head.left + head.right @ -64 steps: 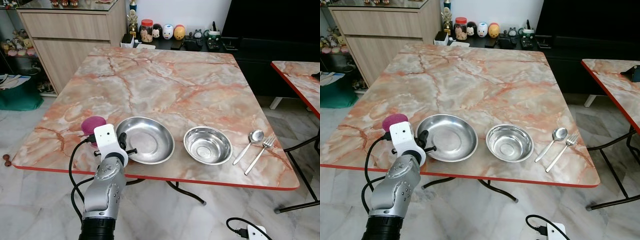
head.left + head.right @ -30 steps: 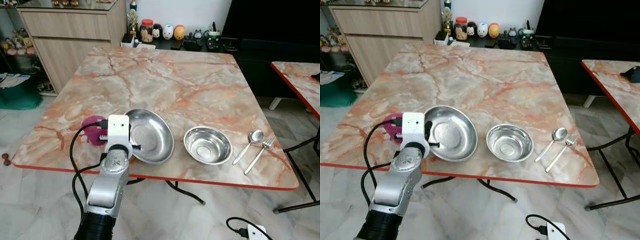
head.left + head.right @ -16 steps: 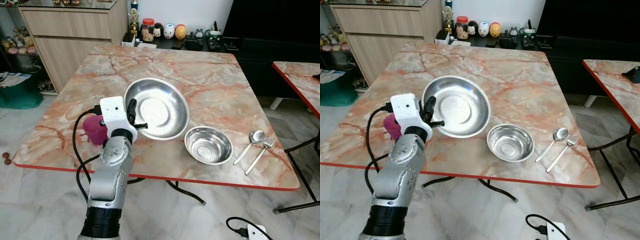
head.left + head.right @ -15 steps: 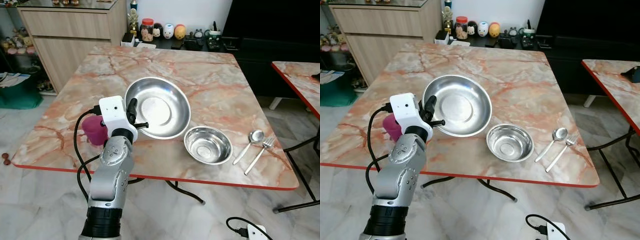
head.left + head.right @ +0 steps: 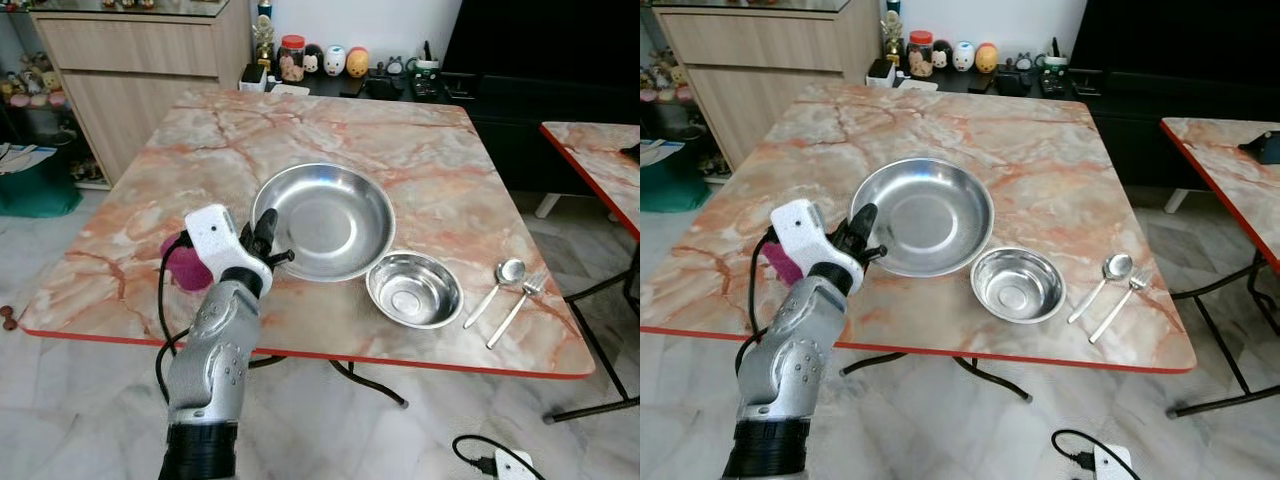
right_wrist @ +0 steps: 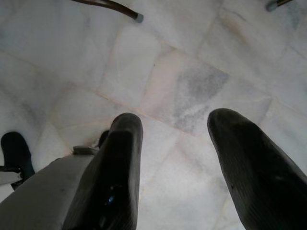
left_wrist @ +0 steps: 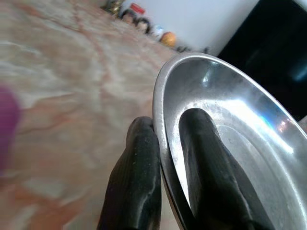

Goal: Setting the table

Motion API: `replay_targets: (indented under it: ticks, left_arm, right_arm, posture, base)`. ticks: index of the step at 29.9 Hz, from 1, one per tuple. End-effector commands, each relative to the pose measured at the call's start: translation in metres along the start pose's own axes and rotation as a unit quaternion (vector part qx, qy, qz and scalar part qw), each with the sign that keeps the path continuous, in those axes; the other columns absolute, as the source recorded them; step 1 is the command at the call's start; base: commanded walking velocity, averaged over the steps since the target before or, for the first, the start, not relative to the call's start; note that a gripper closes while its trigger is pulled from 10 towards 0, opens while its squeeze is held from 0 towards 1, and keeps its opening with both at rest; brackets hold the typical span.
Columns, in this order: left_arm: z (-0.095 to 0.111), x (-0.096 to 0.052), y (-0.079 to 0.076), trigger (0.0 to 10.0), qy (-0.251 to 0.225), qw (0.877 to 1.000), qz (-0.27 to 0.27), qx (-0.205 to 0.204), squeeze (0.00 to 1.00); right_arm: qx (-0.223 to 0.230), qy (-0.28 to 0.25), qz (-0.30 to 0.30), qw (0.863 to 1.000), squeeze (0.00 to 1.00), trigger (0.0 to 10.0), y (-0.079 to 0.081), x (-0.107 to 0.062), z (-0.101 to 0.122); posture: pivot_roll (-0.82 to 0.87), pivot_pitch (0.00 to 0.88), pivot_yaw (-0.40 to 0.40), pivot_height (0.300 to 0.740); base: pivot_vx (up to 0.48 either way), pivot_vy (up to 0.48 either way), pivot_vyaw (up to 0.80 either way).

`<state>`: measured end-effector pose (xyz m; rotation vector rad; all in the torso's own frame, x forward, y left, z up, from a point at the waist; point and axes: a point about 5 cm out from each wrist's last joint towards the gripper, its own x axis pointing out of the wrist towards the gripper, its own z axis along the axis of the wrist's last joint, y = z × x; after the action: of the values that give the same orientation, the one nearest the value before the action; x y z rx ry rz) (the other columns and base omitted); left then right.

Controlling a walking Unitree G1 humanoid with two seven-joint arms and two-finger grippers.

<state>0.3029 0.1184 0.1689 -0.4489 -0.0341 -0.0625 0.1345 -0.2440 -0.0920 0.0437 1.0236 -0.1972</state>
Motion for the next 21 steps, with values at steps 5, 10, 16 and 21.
replay_targets:
  ticks: [5,10,16,21]
  left_arm:
    - [0.019,-0.010,0.008,10.0,-0.053,0.998,0.015,0.028,0.00]
    - [0.022,-0.010,0.011,10.0,-0.066,0.997,0.018,0.040,0.00]
    - [0.025,-0.005,0.005,10.0,-0.083,0.993,0.020,0.079,0.00]
    - [0.029,-0.001,-0.002,10.0,-0.096,0.993,0.017,0.067,0.00]
  right_arm:
    - [0.016,0.005,-0.010,1.000,0.00,10.0,-0.004,-0.001,-0.004]
    - [0.022,0.006,-0.013,1.000,0.00,10.0,-0.004,-0.002,-0.006]
    - [0.027,0.004,-0.015,1.000,0.00,10.0,-0.005,-0.001,-0.004]
    - [0.024,0.003,-0.015,1.000,0.00,10.0,-0.006,-0.001,-0.003]
  posture:
    - [0.16,0.000,-0.086,0.740]
    - [0.17,0.000,-0.087,0.740]
    - [0.17,0.000,-0.094,0.740]
    - [0.18,0.000,-0.102,0.740]
  base:
    - [0.000,0.000,0.00]
    - [0.000,0.000,0.00]
    - [0.000,0.000,0.00]
    - [-0.247,0.000,0.00]
